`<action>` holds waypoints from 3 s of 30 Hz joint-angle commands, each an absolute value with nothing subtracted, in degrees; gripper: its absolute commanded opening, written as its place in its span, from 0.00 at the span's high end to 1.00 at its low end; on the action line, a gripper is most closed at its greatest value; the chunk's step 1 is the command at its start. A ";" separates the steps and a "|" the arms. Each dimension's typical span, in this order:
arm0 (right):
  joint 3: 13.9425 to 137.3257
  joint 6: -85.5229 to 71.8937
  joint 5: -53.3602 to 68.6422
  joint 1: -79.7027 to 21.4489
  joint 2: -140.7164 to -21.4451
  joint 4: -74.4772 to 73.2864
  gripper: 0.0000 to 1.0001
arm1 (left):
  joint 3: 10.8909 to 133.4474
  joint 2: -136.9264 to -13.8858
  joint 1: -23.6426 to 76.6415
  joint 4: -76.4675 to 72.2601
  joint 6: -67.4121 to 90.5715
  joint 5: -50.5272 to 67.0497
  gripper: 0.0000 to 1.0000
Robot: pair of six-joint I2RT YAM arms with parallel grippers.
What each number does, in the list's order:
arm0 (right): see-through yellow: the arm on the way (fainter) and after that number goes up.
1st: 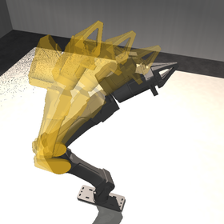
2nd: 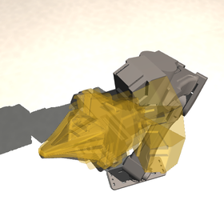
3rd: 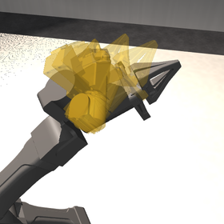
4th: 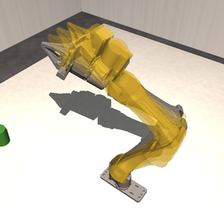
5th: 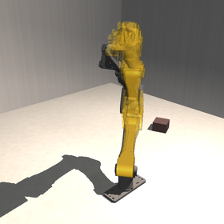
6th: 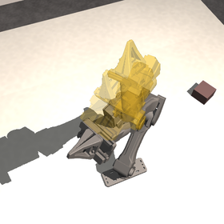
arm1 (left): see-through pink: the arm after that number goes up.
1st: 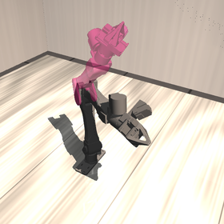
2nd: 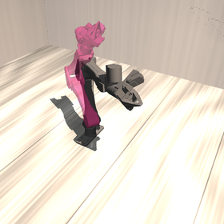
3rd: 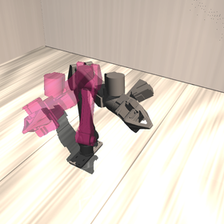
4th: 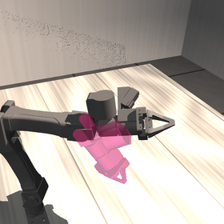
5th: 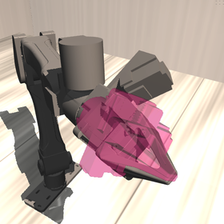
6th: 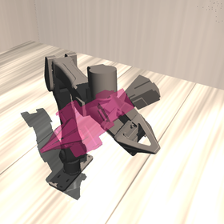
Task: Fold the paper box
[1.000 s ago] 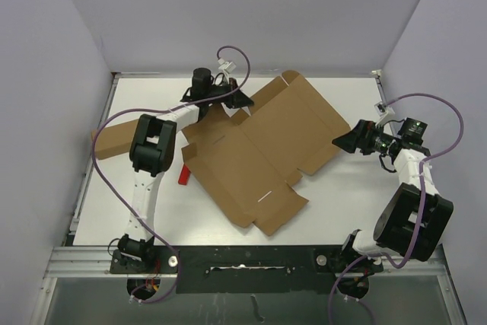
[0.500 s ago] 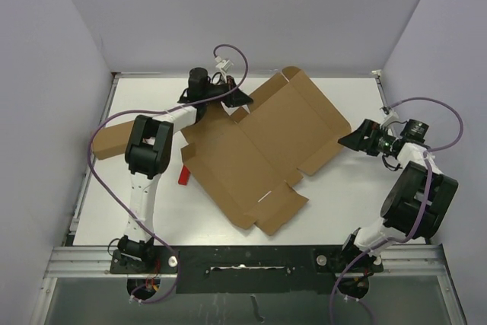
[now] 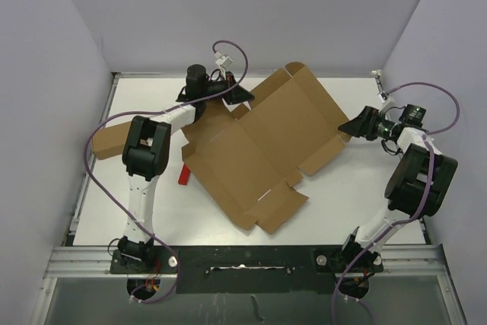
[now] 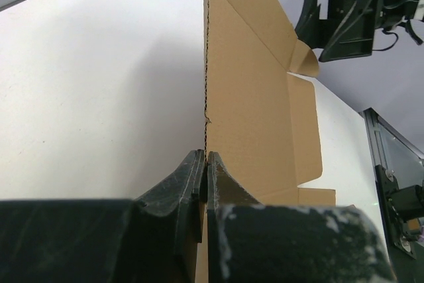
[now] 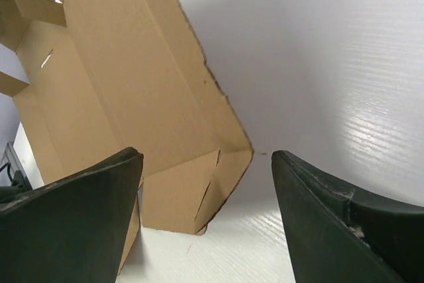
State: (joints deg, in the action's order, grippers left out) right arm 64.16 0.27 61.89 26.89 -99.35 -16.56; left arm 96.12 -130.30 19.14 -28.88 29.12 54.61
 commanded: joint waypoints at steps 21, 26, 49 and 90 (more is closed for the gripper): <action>70.80 8.62 68.52 23.27 -103.88 -24.17 0.63 | 96.30 -122.64 20.13 -35.79 29.97 57.32 1.00; 71.26 10.39 68.25 22.87 -103.99 -26.06 0.76 | 96.26 -122.57 20.13 -35.42 29.77 57.26 1.00; 71.12 20.56 63.72 24.06 -88.55 -35.66 1.00 | 66.19 -93.10 17.37 -29.62 25.54 37.23 0.41; 68.28 23.64 67.54 23.83 -82.13 -36.26 1.00 | 17.94 -59.63 13.68 -36.32 43.64 30.74 0.07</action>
